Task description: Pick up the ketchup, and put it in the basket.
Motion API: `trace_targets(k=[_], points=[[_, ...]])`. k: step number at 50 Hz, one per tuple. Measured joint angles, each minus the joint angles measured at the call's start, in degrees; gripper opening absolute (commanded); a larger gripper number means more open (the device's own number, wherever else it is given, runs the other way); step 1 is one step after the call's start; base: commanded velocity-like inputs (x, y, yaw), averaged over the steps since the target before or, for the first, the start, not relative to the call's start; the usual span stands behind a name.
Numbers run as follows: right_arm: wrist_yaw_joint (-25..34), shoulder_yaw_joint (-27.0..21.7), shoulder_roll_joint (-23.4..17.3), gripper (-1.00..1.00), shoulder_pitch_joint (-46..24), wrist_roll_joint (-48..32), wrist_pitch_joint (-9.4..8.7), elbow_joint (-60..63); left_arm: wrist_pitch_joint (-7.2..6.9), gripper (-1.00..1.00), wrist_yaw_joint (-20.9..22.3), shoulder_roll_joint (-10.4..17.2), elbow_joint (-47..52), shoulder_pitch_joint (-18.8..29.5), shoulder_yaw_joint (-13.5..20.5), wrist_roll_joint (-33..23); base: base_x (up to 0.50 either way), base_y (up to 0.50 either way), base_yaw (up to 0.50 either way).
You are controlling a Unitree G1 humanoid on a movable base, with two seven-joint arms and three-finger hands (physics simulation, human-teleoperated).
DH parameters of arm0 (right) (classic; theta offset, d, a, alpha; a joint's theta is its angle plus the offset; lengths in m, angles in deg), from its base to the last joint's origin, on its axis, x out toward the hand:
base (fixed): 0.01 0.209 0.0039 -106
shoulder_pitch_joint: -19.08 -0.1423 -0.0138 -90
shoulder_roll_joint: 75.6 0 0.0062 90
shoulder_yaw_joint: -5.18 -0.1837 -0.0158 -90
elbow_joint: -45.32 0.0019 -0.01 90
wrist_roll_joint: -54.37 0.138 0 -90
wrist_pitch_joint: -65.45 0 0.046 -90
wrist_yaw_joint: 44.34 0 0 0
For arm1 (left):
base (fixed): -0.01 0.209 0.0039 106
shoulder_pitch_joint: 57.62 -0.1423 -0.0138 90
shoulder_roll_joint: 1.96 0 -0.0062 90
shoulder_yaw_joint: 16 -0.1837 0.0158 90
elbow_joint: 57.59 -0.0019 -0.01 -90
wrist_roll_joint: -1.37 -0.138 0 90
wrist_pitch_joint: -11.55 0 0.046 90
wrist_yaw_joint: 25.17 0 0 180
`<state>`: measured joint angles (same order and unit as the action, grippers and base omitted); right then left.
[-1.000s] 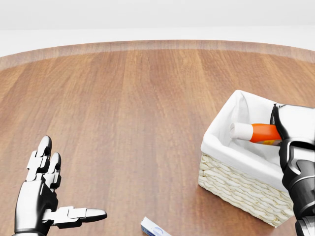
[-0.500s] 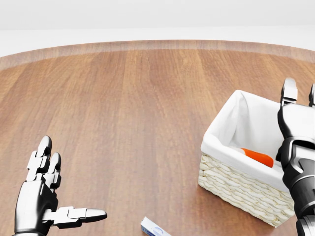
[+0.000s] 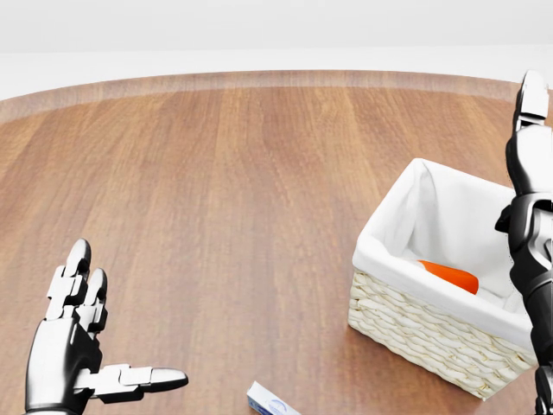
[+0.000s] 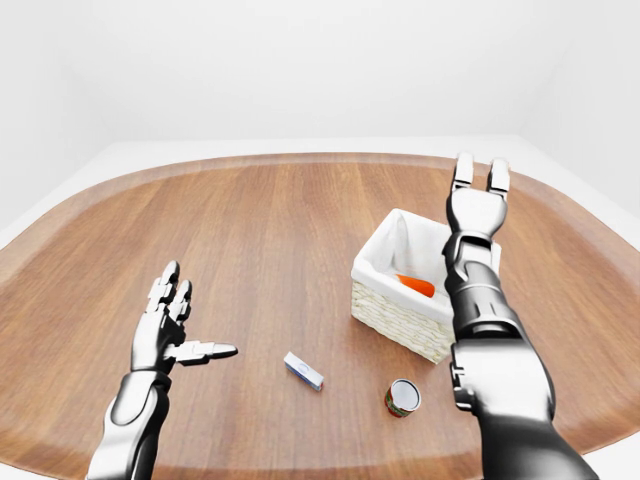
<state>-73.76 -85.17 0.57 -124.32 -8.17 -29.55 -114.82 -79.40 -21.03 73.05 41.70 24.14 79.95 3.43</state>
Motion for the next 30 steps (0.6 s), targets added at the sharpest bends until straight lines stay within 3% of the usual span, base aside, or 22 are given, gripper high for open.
trace_targets(k=[7, 21, 30], points=[[6.18, -1.97, -0.74, 1.00, 2.50, -0.93, 0.00, 13.55, -0.08, 1.00, 0.06, -0.02, 0.16, -0.08, 0.03, 0.02, 0.00, 0.00, 0.00], [31.55, -8.96, 0.51, 1.00, 13.20, -6.90, 0.00, 58.44, -0.19, 1.00, 0.07, -0.06, 0.32, -0.17, -0.05, -0.09, 0.00, 0.00, 0.00], [45.58, -12.15, 1.94, 1.00, 16.95, -10.29, 0.00, 80.93, -0.31, 1.00, 0.10, -0.05, 0.47, -0.19, 0.01, -0.02, 0.00, 0.00, 0.00]])
